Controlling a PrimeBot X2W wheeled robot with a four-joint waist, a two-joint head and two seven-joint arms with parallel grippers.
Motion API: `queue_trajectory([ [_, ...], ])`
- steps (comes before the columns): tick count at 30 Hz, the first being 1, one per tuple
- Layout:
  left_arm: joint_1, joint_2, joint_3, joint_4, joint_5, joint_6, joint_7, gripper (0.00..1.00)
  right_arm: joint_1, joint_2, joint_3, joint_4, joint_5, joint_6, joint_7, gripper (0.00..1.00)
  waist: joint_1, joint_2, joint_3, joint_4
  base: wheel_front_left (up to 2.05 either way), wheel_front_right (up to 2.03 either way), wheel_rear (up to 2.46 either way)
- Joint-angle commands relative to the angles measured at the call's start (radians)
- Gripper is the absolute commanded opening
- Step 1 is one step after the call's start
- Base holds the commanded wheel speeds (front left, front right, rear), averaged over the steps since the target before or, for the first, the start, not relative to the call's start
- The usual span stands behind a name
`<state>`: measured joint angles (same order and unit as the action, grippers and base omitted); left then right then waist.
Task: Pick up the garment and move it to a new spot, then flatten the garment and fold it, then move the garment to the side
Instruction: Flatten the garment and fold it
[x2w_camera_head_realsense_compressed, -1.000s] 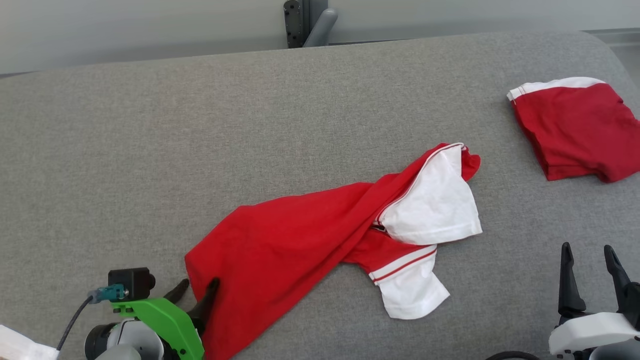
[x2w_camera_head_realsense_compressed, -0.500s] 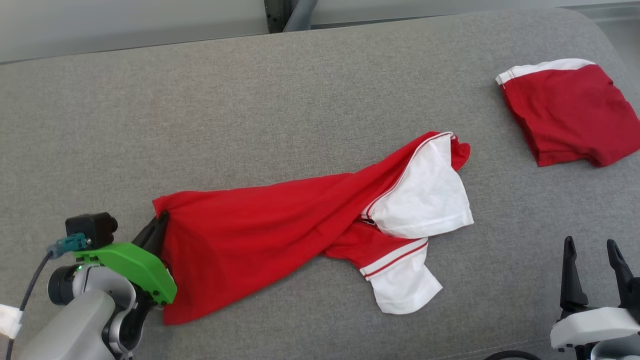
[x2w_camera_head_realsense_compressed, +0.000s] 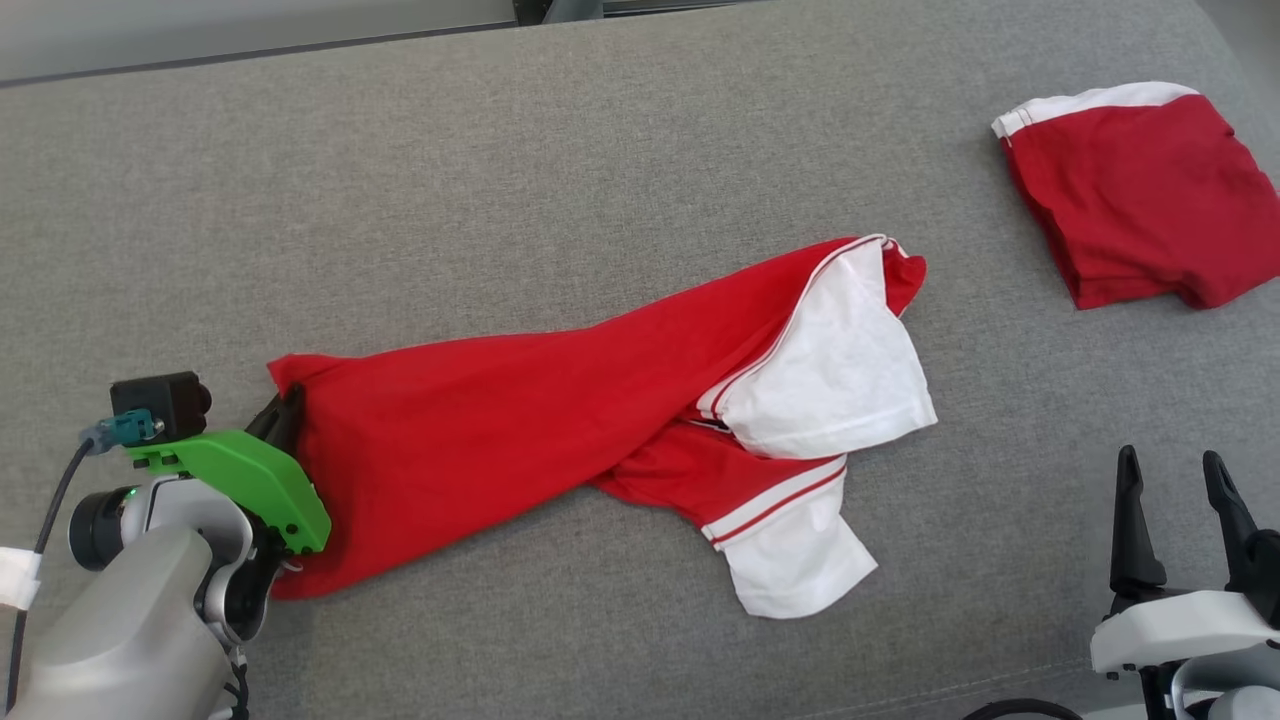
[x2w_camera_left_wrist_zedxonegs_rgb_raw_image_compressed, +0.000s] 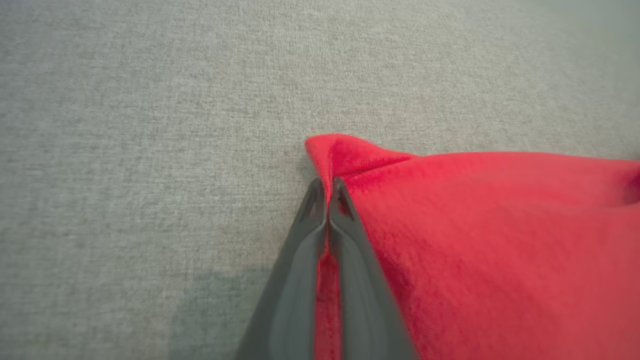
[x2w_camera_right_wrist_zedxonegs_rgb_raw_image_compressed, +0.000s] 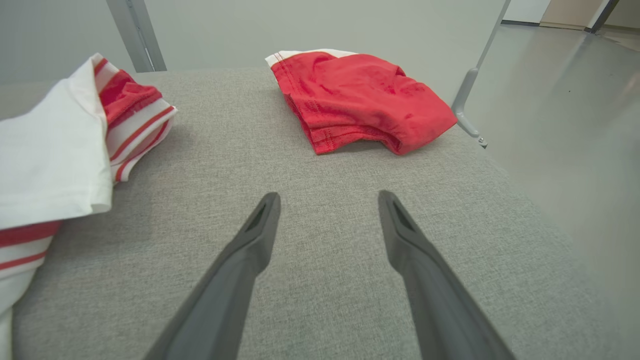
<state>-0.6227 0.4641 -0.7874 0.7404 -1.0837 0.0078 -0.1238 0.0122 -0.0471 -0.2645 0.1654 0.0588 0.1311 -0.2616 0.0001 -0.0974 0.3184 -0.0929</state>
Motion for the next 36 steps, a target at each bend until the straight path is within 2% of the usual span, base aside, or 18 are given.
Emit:
queue_trajectory([
  [1,-0.014,-0.005,-0.002,0.024,0.005,-0.009,-0.016,0.0,-0.008,-0.003,-0.004,0.0,0.006,-0.001,-0.001,1.0,-0.0001,0.0,0.004,-0.006,0.0,0.0,0.0],
  [3,-0.015,-0.014,-0.001,0.059,0.011,-0.016,-0.042,0.0,-0.003,-0.003,-0.006,0.001,0.007,-0.001,-0.001,1.0,-0.0001,0.0,0.003,-0.005,0.0,0.0,0.0],
  [4,-0.018,-0.016,-0.001,0.074,0.016,-0.02,-0.059,0.07,0.001,-0.003,-0.007,0.003,0.007,-0.001,-0.001,1.0,-0.0001,0.0,0.002,-0.004,0.0,0.0,0.0],
  [7,-0.028,-0.024,0.006,0.116,0.033,-0.022,-0.102,0.5,0.004,-0.003,-0.008,0.009,0.006,-0.001,-0.001,1.0,-0.0001,0.0,-0.004,0.003,0.0,0.0,0.0],
  [8,-0.028,-0.027,0.01,0.131,0.038,-0.022,-0.112,1.0,0.003,-0.003,-0.005,0.01,0.004,-0.001,-0.001,1.0,-0.0001,0.0,-0.008,0.005,0.0,0.0,0.0],
  [13,-0.017,-0.038,0.036,0.167,0.068,-0.021,-0.138,1.0,-0.001,-0.003,0.003,0.015,0.0,-0.001,-0.001,1.0,-0.0001,0.0,-0.027,0.012,0.0,0.0,0.0],
  [15,-0.004,-0.028,0.076,0.149,0.075,-0.012,-0.143,1.0,0.003,-0.003,0.004,0.016,-0.001,-0.001,-0.001,1.0,-0.0001,0.0,-0.036,0.011,0.0,0.0,0.0],
  [17,0.025,-0.012,0.154,0.084,0.112,0.01,-0.141,1.0,0.009,-0.003,0.0,0.013,0.0,-0.001,-0.001,1.0,-0.0001,0.0,-0.044,0.009,0.0,0.0,0.0],
  [20,0.149,-0.028,0.26,-0.057,0.181,0.036,-0.139,1.0,0.027,-0.003,-0.008,0.01,0.004,-0.001,-0.001,1.0,-0.0001,0.0,-0.054,0.009,0.0,0.0,0.0],
  [24,0.322,-0.047,0.335,-0.237,0.258,0.054,-0.14,1.0,0.041,-0.003,-0.012,0.009,0.01,-0.001,-0.001,1.0,-0.0001,0.0,-0.06,0.011,0.0,0.0,0.0],
  [31,0.526,-0.08,0.355,-0.423,0.325,0.087,-0.14,1.0,0.045,-0.003,-0.009,0.012,0.01,-0.001,-0.001,1.0,-0.0001,0.0,-0.064,0.023,0.0,0.0,0.0],
  [36,0.604,-0.088,0.351,-0.43,0.325,0.12,-0.136,1.0,0.036,-0.003,-0.003,0.015,0.001,-0.001,-0.001,1.0,-0.0001,0.0,-0.072,0.027,0.0,0.0,0.0],
])
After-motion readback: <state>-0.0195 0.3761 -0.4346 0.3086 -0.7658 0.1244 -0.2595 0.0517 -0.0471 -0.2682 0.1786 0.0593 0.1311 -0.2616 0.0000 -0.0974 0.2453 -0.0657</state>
